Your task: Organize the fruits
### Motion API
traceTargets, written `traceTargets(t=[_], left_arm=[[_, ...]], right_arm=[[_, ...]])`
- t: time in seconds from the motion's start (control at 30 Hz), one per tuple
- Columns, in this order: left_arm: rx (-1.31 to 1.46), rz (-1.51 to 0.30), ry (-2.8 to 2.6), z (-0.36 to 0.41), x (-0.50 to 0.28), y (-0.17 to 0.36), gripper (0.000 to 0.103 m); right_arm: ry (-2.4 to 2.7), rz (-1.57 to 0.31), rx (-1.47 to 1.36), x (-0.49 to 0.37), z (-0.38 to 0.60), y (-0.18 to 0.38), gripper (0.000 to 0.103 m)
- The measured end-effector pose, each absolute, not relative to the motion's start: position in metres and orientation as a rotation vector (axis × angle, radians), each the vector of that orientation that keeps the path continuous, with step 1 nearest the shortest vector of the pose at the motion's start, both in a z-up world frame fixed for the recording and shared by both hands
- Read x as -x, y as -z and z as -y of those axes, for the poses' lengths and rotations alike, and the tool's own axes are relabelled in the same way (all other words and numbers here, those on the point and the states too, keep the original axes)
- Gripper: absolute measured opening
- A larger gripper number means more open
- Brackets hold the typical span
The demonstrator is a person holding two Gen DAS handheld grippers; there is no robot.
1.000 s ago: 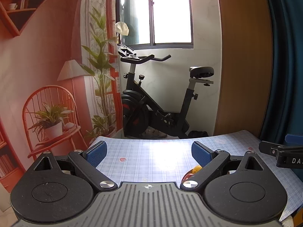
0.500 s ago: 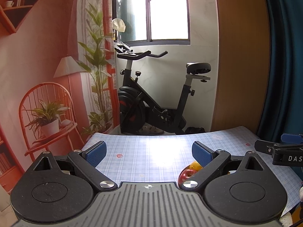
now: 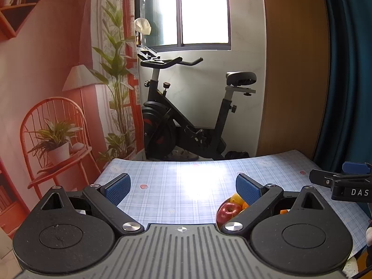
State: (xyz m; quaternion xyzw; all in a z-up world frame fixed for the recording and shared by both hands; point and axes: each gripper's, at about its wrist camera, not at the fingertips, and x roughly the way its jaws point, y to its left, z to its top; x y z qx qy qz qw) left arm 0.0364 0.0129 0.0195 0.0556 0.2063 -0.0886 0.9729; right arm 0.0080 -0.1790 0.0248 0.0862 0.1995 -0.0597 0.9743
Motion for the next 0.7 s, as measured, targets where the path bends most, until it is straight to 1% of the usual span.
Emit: traceTargets(t=[0.7], left_arm=[[-0.092, -0.446, 0.180, -0.0204, -0.0428, -0.0124, 0.098]], right_arm=[[0.113, -0.425, -0.180, -0.0117, 0.1830, -0.0173, 0.103]])
